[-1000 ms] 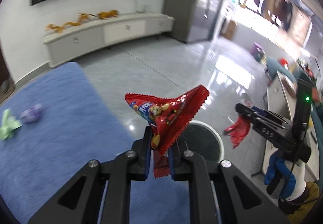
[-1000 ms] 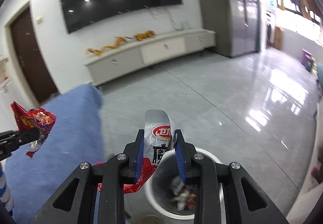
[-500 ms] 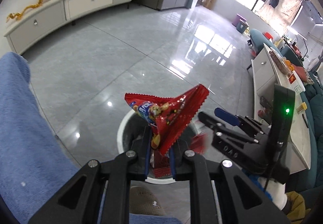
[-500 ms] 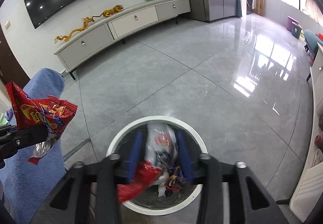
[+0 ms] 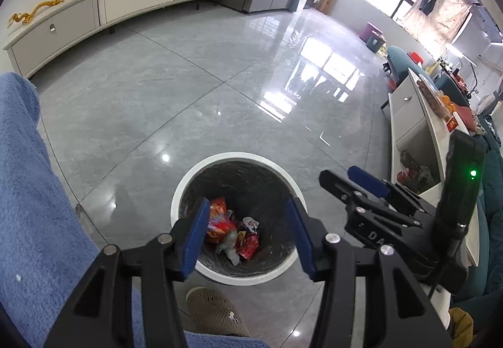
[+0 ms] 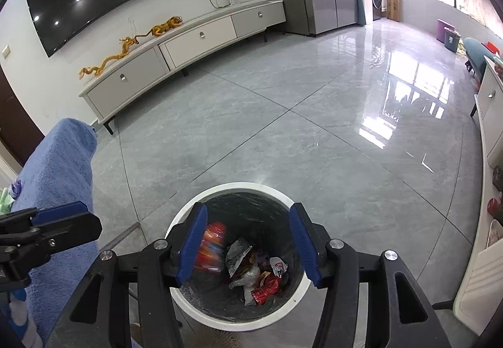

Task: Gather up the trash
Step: 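Carry both wrappers over the bin and open both tools to drop them, then move both open tools back to the green bag and purple wrapper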

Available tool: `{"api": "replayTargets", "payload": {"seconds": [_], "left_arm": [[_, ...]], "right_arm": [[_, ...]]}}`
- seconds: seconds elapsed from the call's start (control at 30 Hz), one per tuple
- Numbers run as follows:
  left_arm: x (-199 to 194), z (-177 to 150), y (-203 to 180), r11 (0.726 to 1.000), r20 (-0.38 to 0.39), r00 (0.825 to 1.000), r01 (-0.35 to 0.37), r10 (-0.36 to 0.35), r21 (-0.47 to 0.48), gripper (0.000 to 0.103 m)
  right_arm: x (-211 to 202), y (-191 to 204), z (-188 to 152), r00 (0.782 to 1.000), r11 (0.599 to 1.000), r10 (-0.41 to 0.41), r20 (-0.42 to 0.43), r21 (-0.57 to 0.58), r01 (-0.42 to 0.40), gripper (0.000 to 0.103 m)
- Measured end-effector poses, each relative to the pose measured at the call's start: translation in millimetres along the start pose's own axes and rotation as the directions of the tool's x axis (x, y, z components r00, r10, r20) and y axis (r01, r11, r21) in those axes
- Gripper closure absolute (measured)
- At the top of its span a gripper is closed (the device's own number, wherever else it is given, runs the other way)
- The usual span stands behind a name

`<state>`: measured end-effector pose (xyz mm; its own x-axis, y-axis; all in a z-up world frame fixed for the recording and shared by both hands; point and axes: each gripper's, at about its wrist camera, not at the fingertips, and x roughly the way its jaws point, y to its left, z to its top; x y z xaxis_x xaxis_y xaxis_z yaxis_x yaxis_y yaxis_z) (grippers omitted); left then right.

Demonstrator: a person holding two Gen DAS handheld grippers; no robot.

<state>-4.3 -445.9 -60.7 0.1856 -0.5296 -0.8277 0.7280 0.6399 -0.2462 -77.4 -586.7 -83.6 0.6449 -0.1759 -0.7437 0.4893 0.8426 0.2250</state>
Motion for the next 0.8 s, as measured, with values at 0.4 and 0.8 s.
{"api": "replayTargets", "payload": {"seconds": [0.4,0.8], "left_arm": [[-79,-15,3,0.991,0.217,0.967,-0.136,0.135,-0.009,0.054],[-179,-51,26,0.950,0.402,0.862,-0.296,0.309,-0.096,0.054]], "right_arm": [[-56,28,0,0.994,0.999,0.027,0.110,-0.025,-0.025,0.043],[-119,89,3,0.964,0.991,0.105,0.243,-0.109,-0.080,0.026]]}}
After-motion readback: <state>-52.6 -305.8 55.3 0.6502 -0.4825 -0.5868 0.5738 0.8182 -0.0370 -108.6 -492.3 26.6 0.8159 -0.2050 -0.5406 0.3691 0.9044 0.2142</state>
